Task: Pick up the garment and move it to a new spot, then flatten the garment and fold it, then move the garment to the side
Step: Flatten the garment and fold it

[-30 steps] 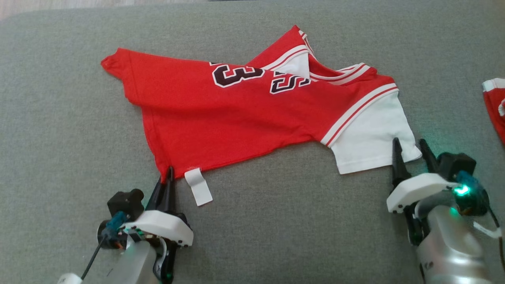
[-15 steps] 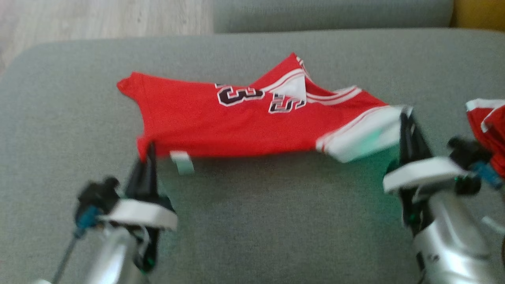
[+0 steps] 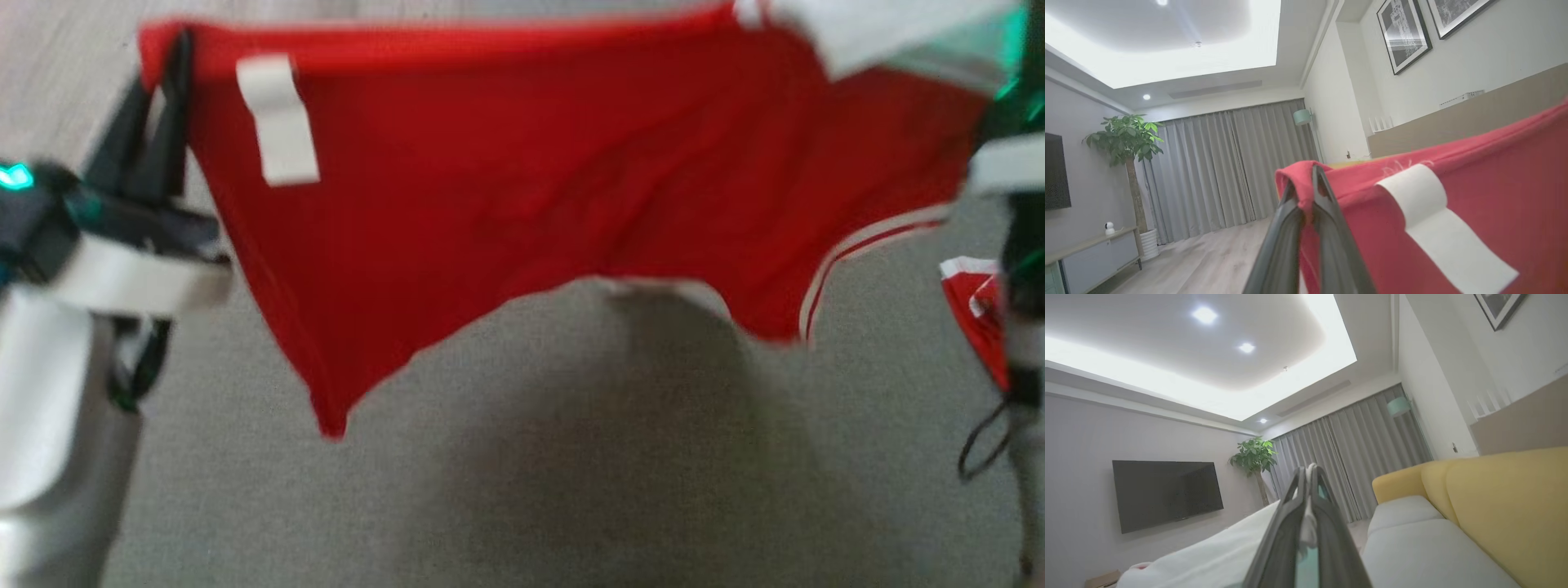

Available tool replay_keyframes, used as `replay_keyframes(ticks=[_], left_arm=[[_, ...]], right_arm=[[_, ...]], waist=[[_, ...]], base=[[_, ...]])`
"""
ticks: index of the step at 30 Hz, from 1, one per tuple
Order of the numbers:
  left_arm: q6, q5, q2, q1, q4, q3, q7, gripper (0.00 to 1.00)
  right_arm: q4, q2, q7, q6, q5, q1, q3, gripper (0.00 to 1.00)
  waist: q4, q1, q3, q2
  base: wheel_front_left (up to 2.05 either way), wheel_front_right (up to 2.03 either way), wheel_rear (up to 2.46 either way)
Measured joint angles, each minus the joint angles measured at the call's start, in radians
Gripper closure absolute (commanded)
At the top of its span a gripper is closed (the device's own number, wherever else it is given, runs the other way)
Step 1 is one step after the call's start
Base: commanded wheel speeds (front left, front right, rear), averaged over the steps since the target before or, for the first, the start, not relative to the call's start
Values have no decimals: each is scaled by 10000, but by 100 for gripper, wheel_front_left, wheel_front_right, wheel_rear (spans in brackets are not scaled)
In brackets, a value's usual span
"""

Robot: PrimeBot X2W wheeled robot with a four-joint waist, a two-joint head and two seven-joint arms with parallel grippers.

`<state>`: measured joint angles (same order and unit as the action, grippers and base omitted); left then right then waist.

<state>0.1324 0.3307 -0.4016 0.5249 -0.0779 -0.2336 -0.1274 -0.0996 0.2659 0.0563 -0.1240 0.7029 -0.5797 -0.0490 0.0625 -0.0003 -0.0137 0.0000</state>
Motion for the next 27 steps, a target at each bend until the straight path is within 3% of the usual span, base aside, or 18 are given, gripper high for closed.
replay_keyframes(ticks=[4,9,14,19,23,27], left_arm=[[0,144,-92,732,104,-15,884,100],[-125,224,205,1612,-871,-150,1093,100],[-679,-199,650,3479,-2523,-44,71,100],[-788,-316,1076,5282,-3570,90,-938,100],[-886,-324,1315,5383,-3875,226,-1260,100],[-974,-311,1455,4488,-4111,508,-1306,100]], right_arm=[[-52,0,-826,0,-447,-1090,247,100],[-1342,-182,-1024,0,-1256,-2472,219,100],[-3037,-610,244,0,-1708,-4803,207,100],[-4380,-514,1304,0,-2111,-6971,288,100],[-5007,-364,1618,0,-1793,-7151,188,100],[-5068,-213,1620,0,-1208,-6163,-525,100]], waist=[[-2,2,350,0],[-4,4,1113,0],[-78,6,2069,0],[-179,7,2829,-1],[-318,7,2985,-1],[-466,3,2881,0]], base=[[0,0,0],[0,0,0],[0,0,0],[0,0,0],[0,0,0],[0,0,0]])
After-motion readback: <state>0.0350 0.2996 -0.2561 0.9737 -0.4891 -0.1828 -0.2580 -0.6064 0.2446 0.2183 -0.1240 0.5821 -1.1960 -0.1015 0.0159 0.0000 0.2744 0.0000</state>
